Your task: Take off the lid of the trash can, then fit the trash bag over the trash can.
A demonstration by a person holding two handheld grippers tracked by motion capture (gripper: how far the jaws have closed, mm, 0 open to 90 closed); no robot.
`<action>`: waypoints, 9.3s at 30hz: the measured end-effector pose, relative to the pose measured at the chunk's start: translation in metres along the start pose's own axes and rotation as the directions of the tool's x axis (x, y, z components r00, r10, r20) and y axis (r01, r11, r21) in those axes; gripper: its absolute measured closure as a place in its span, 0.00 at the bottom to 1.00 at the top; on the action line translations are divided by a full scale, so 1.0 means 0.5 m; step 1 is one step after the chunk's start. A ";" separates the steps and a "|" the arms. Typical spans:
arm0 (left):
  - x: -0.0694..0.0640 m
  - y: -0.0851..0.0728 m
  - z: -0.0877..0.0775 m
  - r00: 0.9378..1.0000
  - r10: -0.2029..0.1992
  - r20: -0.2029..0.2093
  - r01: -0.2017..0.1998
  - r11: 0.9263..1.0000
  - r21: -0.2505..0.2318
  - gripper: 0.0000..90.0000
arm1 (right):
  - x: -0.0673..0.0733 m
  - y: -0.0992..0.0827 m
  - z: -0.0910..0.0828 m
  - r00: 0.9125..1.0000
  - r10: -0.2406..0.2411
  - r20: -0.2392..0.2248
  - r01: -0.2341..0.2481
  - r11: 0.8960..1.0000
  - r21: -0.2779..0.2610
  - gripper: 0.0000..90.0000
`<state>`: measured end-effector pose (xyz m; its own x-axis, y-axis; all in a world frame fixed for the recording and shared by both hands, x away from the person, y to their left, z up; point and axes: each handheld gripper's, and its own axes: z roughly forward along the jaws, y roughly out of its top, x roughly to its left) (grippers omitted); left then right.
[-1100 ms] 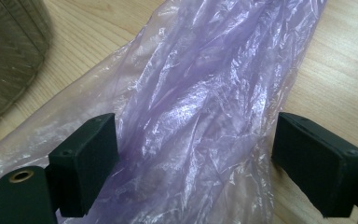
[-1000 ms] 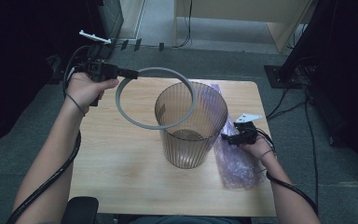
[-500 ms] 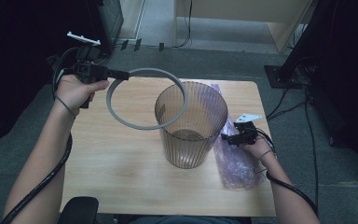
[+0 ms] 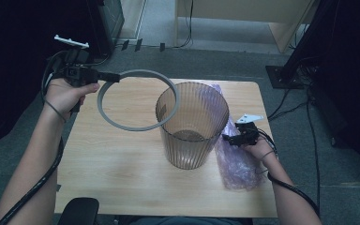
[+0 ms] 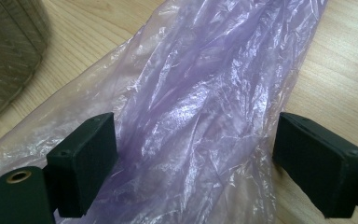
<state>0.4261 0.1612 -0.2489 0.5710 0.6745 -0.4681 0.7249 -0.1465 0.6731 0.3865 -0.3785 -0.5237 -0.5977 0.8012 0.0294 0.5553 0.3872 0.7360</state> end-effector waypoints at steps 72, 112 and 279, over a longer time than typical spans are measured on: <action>0.120 -0.107 -0.051 0.994 -0.106 -0.031 0.103 0.991 -0.086 0.92 | 0.000 0.001 0.001 1.000 0.001 0.003 -0.001 1.000 -0.001 0.15; 0.185 -0.184 0.019 0.988 -0.122 -0.094 0.114 0.989 -0.091 0.92 | 0.001 0.003 0.003 1.000 -0.006 -0.005 0.006 1.000 0.001 0.15; 0.292 -0.351 0.177 0.978 -0.132 -0.159 0.132 0.991 -0.013 0.51 | 0.001 0.004 0.002 1.000 -0.011 -0.011 0.011 1.000 -0.025 0.32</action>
<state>0.4162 0.2215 -0.4861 0.4020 0.7941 -0.4560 0.7886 -0.0471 0.6131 0.3879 -0.3770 -0.5228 -0.6102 0.7917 0.0284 0.5341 0.3846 0.7529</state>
